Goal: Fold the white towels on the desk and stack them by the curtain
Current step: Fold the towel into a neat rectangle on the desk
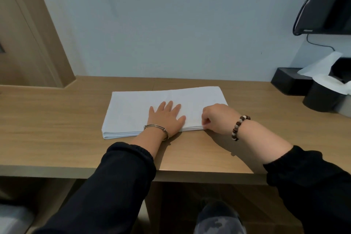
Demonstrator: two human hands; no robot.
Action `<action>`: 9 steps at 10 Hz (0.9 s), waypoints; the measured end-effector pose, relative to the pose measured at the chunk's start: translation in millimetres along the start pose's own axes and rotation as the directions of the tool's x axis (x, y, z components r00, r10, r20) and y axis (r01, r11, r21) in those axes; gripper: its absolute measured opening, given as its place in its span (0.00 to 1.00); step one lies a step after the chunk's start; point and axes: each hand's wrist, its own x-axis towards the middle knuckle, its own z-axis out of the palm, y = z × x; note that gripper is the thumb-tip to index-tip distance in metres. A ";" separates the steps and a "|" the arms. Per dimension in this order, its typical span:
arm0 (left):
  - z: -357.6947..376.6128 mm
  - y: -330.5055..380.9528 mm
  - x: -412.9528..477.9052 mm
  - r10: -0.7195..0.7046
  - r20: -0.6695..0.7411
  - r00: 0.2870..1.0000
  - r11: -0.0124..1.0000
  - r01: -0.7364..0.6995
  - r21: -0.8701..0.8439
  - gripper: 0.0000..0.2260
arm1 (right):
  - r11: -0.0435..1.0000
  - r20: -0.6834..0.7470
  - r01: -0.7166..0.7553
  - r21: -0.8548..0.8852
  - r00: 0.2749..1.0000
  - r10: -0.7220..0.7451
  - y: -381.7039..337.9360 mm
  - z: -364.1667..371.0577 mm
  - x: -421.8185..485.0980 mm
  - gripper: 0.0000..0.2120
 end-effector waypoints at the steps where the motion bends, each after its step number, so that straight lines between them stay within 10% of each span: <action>1: 1.4 -1.2 -0.2 0.013 -0.011 1.000 1.000 -0.013 0.000 0.26 | 1.000 0.039 0.003 0.012 0.999 -0.004 0.9 -4.7 0.9 0.04; 9: 0.7 -0.2 -2.5 0.007 -0.023 1.000 0.999 -0.007 -0.031 0.25 | 0.983 0.044 -0.023 -0.184 0.999 0.032 8.5 -10.0 -4.0 0.07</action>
